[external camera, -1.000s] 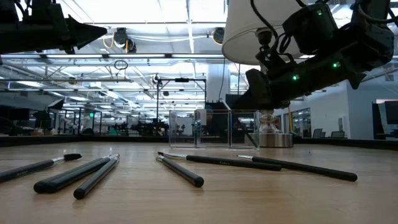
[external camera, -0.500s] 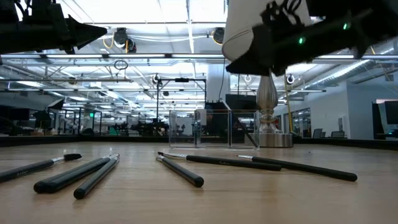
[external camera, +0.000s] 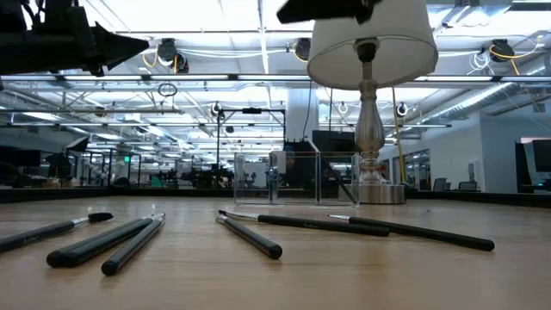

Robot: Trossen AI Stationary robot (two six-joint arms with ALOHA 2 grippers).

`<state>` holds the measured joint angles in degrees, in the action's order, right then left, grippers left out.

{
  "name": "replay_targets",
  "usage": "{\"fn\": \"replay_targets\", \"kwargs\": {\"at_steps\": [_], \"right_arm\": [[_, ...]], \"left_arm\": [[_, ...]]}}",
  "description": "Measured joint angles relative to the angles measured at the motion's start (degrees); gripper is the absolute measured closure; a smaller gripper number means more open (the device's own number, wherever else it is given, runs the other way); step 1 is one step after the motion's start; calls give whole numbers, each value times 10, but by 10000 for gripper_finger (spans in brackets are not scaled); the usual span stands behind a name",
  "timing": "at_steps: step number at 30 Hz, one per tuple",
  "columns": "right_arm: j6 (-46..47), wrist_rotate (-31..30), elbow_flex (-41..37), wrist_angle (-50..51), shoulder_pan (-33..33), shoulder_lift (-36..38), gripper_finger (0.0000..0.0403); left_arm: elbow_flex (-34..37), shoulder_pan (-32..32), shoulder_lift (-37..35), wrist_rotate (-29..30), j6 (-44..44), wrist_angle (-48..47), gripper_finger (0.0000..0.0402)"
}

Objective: Pick & Place Makeup Brushes
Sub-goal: Put the black liner brush into the transparent organizer

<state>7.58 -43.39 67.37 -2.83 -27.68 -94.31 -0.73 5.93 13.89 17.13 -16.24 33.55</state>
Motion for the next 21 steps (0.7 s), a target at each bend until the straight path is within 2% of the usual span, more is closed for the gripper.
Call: {"fn": "replay_targets", "kwargs": {"at_steps": [5, 8, 12, 21], "right_arm": [[49, -9, 161, 195, -50, -91, 402], [66, -30, 211, 271, -73, -136, 402], [93, -29, 213, 281, -86, -156, 402], [244, -18, 188, 323, -108, -157, 403]], "left_arm": [[0, 0, 0, 0, -2, 0, 385], [0, 0, 0, 6, -2, 0, 385], [0, 0, 0, 12, -2, 0, 385], [0, 0, 0, 12, -8, 1, 385]]}}
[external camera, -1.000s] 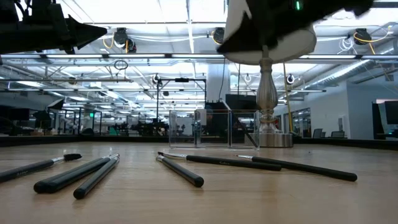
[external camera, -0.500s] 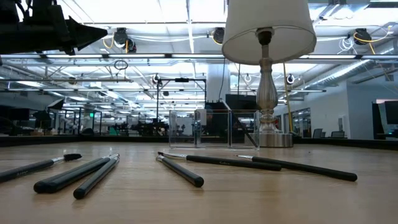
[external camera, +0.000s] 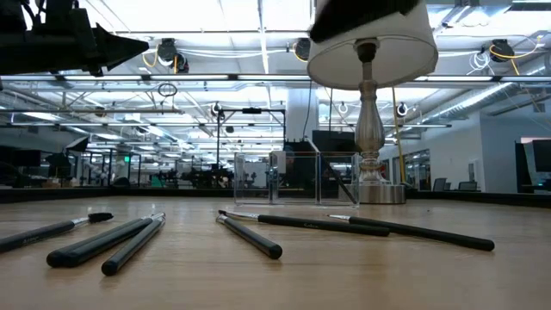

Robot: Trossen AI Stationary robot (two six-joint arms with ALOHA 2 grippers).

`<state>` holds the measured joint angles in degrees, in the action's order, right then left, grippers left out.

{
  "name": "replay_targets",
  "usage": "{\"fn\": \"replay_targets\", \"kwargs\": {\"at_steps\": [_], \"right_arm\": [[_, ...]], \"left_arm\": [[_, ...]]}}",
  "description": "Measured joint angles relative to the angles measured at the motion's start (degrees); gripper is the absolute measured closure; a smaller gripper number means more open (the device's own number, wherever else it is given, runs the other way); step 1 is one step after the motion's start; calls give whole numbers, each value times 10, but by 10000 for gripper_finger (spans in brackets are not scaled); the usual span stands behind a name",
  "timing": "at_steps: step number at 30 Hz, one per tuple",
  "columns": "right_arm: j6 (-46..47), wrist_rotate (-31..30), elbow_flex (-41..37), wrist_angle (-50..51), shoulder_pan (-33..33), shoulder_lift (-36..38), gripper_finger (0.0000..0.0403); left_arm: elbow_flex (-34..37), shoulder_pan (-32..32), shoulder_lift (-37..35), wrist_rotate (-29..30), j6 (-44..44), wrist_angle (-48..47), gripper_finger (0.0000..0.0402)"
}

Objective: Pick & Place Makeup Brushes
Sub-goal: Put the black liner brush into the transparent organizer

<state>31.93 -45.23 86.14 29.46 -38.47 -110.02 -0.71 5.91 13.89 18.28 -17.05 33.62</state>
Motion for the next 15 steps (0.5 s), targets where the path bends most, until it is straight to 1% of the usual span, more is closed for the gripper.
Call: {"fn": "replay_targets", "kwargs": {"at_steps": [3, 7, 11, 15], "right_arm": [[57, 57, -30, 0, -2, 0, 403], [124, 98, -69, -23, -6, 0, 403], [149, 148, -110, -73, -3, 0, 403], [150, 169, -128, -96, 0, 0, 403]], "left_arm": [[0, 0, 0, 0, -8, 0, 385], [0, 0, 0, 0, -8, 0, 385], [0, 0, 0, 0, -8, 1, 385], [0, 0, 0, 1, -8, 1, 385]]}}
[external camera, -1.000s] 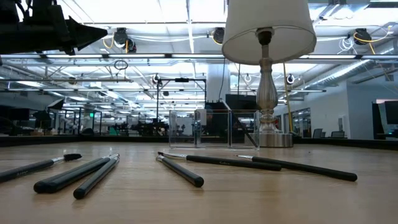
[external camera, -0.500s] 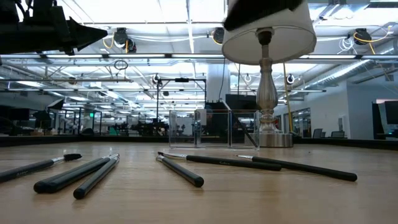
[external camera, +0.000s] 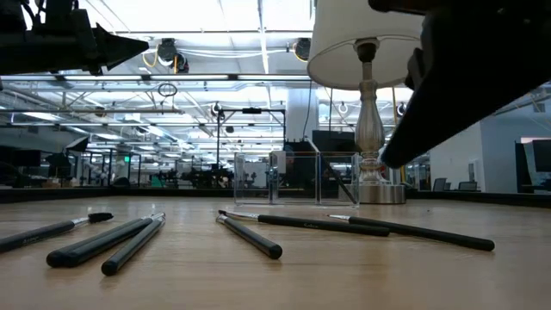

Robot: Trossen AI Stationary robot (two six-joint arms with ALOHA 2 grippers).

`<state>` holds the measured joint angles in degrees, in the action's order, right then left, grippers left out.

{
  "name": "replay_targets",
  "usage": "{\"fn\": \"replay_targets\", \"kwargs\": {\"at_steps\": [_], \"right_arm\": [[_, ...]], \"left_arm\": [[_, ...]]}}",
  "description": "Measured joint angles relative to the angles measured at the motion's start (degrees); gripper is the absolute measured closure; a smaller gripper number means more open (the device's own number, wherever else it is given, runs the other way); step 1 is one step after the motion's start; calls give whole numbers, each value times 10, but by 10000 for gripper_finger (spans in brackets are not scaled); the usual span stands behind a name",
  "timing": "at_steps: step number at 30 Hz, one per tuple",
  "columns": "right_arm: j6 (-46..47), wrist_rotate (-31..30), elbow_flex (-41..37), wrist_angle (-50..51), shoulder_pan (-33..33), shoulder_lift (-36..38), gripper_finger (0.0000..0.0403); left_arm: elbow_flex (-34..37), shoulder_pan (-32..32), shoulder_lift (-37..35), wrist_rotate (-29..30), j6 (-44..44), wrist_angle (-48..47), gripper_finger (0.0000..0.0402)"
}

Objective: Pick & Place Makeup Brushes
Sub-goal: Put the black liner brush into the transparent organizer

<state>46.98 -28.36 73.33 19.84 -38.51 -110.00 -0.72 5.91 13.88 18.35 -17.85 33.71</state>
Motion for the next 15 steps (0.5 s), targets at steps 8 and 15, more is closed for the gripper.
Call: {"fn": "replay_targets", "kwargs": {"at_steps": [8, 15], "right_arm": [[4, 59, -21, -20, 14, 0, 403], [3, 64, -25, -21, 18, 0, 403]], "left_arm": [[0, 0, 0, 0, 6, -10, 385], [0, 0, 0, 1, 6, -12, 385]]}}
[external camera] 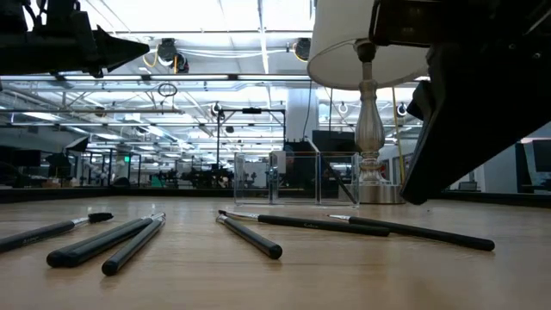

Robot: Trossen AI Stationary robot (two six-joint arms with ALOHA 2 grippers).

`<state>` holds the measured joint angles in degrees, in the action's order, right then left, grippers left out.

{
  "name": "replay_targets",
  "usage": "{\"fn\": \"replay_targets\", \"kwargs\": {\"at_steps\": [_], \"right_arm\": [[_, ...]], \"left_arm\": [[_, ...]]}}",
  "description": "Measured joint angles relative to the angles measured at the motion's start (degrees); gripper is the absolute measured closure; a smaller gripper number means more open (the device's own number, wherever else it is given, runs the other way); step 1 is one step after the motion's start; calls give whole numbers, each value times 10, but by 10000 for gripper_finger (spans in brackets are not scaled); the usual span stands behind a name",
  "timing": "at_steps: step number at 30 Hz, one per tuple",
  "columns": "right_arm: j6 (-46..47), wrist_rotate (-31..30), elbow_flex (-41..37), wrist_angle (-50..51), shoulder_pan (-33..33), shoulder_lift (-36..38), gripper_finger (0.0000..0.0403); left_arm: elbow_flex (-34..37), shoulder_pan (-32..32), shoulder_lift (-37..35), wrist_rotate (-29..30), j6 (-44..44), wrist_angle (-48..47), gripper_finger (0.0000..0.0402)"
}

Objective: Pick & Place Makeup Brushes
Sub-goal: Put the black liner brush into the transparent organizer

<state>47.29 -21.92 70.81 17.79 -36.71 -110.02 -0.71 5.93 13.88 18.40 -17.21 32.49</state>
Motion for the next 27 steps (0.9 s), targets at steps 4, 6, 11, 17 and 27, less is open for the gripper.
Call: {"fn": "replay_targets", "kwargs": {"at_steps": [4, 6, 11, 17, 27], "right_arm": [[0, 14, 0, 0, 2, 0, 403], [0, 14, 0, -1, 3, -2, 403], [4, 28, 0, -3, 3, -6, 403], [2, 28, 0, -7, 3, -15, 403], [17, 45, 0, 22, 3, -15, 403]], "left_arm": [[0, 0, 0, 1, 0, -2, 385], [0, 0, 0, 1, 0, -2, 385], [0, 0, 0, 1, 2, -3, 385], [0, 0, 0, 1, -2, -10, 385], [0, 0, 0, 2, -3, -10, 385]]}}
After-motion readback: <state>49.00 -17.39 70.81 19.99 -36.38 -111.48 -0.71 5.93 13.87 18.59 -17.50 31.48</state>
